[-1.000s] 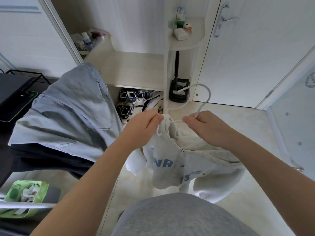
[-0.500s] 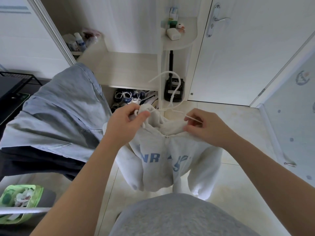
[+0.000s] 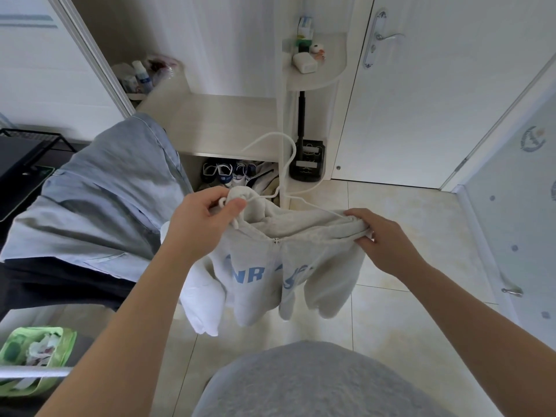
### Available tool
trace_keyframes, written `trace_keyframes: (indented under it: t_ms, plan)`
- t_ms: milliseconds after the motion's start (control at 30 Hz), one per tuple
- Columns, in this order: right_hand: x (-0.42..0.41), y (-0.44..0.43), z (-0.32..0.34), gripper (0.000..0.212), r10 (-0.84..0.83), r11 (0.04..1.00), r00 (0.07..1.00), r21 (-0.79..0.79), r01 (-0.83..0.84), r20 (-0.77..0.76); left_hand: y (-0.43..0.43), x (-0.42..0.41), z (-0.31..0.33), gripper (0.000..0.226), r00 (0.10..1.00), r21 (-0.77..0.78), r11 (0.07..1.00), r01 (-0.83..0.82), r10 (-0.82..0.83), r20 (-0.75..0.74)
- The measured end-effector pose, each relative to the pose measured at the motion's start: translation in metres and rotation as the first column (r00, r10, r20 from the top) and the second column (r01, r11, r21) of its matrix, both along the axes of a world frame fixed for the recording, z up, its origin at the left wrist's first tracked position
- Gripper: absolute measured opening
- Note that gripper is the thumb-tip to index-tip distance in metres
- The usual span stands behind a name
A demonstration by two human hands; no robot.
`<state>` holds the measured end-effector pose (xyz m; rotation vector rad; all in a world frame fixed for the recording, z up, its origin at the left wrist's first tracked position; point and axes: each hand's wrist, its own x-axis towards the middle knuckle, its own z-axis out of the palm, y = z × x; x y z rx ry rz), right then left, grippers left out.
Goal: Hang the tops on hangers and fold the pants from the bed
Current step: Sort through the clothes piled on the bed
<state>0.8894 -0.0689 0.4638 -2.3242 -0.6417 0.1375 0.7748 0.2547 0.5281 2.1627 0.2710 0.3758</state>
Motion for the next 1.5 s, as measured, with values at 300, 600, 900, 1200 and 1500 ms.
trace_keyframes:
  t_ms: [300, 600, 900, 1200, 1500]
  plan:
    - [-0.006, 0.007, 0.045, 0.049, 0.087, 0.989, 0.976, 0.103, -0.109, 0.197, -0.002, -0.005, 0.008, 0.036, 0.995, 0.075, 0.995, 0.07, -0.064, -0.074]
    - [-0.006, 0.053, 0.119, 0.034, 0.201, 0.952, 0.966, 0.2, -0.232, 0.162, -0.033, 0.014, 0.011, 0.039, 0.99, 0.222, 0.966, 0.135, -0.14, 0.01]
    - [0.02, 0.035, 0.149, 0.017, 0.378, 0.917, 0.926, -0.141, -0.373, 0.009, -0.023, 0.014, 0.006, 0.045, 0.993, -0.068, 0.994, 0.081, -0.074, 0.097]
    - [0.021, 0.05, 0.123, 0.047, 0.283, 0.959, 0.932, 0.084, -0.271, -0.227, -0.029, 0.015, 0.005, 0.038, 0.985, -0.083, 0.99, 0.113, -0.101, 0.137]
    - [0.024, 0.012, 0.079, 0.023, 0.155, 0.971, 0.951, -0.135, -0.196, -0.268, -0.003, 0.011, 0.002, 0.026, 0.99, -0.164, 0.986, -0.013, 0.036, 0.135]
